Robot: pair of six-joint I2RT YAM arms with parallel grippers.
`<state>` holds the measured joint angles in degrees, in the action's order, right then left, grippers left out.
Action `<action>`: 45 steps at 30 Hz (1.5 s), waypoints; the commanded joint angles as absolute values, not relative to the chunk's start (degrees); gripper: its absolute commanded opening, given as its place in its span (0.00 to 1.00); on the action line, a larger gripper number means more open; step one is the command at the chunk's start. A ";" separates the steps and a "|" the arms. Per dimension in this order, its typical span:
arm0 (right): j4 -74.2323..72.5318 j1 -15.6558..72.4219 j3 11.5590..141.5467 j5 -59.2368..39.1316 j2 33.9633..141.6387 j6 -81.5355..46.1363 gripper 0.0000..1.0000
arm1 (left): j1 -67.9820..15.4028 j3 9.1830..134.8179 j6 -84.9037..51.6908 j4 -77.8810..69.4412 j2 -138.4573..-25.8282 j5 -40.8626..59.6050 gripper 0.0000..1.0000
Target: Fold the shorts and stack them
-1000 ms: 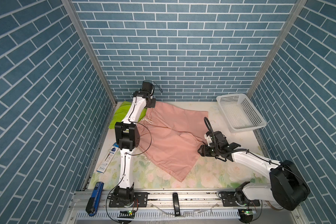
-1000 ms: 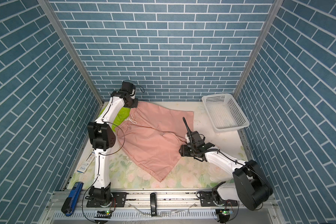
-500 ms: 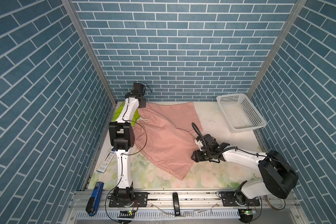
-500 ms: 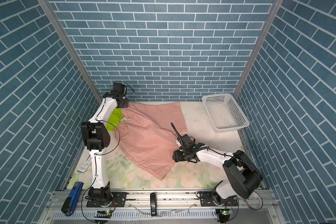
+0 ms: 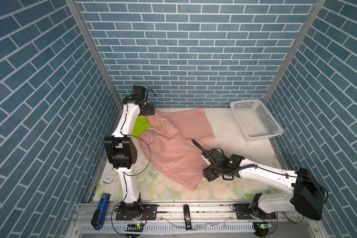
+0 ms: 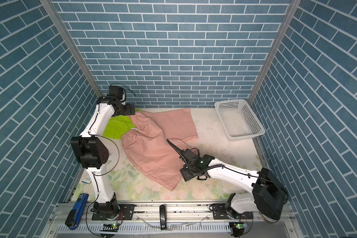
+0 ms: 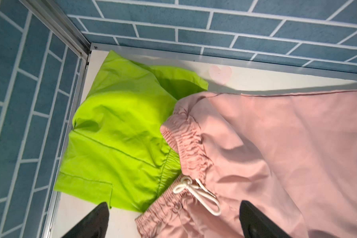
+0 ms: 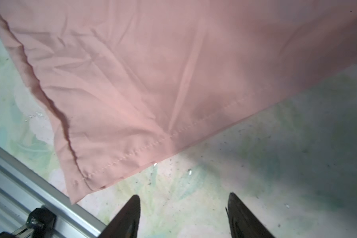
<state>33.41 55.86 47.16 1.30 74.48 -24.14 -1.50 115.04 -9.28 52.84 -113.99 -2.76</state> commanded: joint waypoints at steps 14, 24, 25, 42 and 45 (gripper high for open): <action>27.35 75.01 56.26 3.91 91.40 -7.91 0.69 | 8.78 59.07 -24.09 30.73 -78.42 8.66 1.00; 25.88 77.77 55.02 7.36 95.67 -10.69 0.68 | 13.89 47.81 -27.25 20.35 -74.10 14.35 1.00; 25.51 77.95 54.55 7.99 95.86 -11.03 0.68 | 13.85 47.23 -27.58 19.02 -73.94 15.22 1.00; 21.08 77.76 49.56 8.02 89.94 -14.93 0.00 | 13.77 45.77 -31.24 6.22 -86.94 20.99 0.94; 19.12 77.79 48.03 8.31 88.45 -15.54 0.00 | 13.66 46.58 -31.62 3.94 -89.04 23.24 0.85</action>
<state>21.06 77.93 49.32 8.12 90.59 -13.67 13.63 46.41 -30.81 7.55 -87.83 20.99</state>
